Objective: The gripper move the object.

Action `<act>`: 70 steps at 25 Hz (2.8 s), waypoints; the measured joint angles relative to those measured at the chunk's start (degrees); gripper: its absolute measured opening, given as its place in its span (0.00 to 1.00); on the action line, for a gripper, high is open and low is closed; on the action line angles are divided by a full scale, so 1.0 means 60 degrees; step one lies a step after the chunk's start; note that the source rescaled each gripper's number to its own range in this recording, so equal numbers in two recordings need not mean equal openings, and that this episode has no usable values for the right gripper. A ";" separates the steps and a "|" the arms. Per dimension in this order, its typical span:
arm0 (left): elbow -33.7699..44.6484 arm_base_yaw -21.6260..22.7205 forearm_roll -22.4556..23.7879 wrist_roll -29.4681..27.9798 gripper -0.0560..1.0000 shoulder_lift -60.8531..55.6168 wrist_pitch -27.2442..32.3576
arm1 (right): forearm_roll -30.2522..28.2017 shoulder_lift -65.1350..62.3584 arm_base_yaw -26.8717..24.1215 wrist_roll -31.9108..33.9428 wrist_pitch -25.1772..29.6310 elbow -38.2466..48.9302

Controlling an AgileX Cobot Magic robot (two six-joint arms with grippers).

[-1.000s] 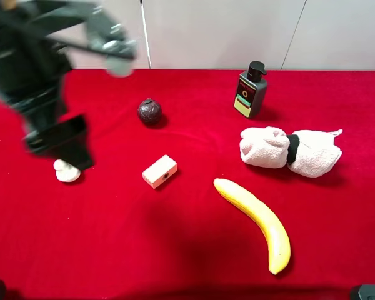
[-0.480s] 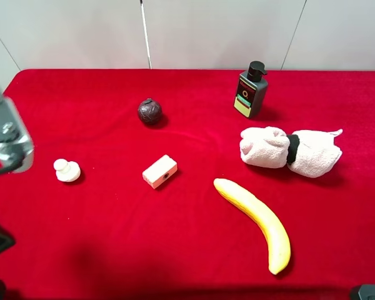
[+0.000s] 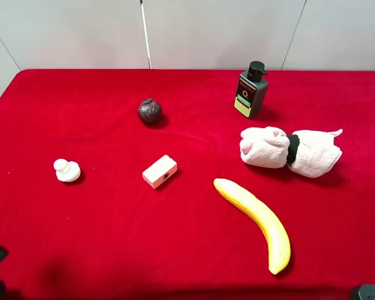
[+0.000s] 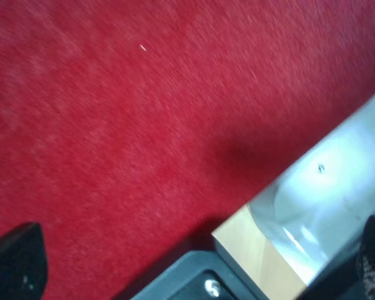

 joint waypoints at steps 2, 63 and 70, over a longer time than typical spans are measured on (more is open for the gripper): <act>0.0020 0.0000 0.0232 -0.0285 1.00 -0.0262 -0.0025 | 0.0000 0.0000 0.0000 0.0000 0.0000 0.0000; 0.0091 0.4432 0.0405 -0.0463 1.00 -0.6952 0.0016 | 0.0000 0.0000 0.0000 0.0000 0.0011 0.0000; 0.0091 0.4432 0.0405 -0.0463 1.00 -0.6952 0.0016 | 0.0000 0.0000 0.0000 0.0000 0.0011 0.0000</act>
